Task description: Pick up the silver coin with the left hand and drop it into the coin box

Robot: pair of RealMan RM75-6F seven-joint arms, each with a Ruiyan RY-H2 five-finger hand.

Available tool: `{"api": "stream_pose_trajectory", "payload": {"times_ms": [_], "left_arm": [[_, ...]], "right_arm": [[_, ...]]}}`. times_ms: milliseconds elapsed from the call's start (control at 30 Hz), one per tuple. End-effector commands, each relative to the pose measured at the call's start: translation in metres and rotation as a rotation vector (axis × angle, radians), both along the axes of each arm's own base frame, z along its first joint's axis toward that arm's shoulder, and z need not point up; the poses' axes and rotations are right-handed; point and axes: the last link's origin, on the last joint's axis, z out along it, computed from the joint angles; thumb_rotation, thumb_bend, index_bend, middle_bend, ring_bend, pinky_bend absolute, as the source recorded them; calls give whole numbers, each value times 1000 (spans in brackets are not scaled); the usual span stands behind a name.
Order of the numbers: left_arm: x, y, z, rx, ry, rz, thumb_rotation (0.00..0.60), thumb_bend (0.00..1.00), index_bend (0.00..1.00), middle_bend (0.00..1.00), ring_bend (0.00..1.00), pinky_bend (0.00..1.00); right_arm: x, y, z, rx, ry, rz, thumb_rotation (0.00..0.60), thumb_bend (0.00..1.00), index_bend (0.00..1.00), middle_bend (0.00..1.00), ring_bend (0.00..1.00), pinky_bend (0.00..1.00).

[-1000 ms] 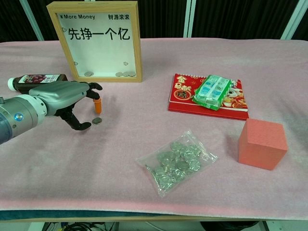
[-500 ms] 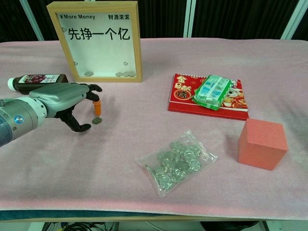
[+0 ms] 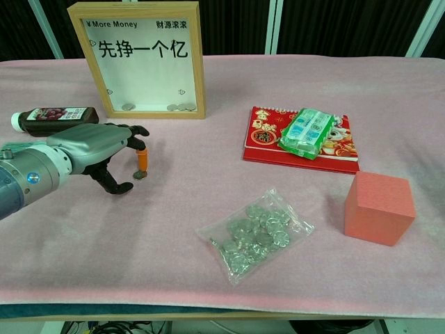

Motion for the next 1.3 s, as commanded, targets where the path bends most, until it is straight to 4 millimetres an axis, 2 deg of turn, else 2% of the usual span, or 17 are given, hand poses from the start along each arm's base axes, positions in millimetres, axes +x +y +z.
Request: {"api": "stream_pose_trajectory", "payload": {"times_ms": [33,1300], "left_arm": [[0,1,0,2,0,0,600,347,408,33,0,0],[-1,3,-7,-6,39,1,600,364,442,34,0,0]], "right_arm": [[0,0,0,0,0,0,600,163,124,11,95,193],[0,0,0,2,-4,-2,600,162,124,11,95,193]]}}
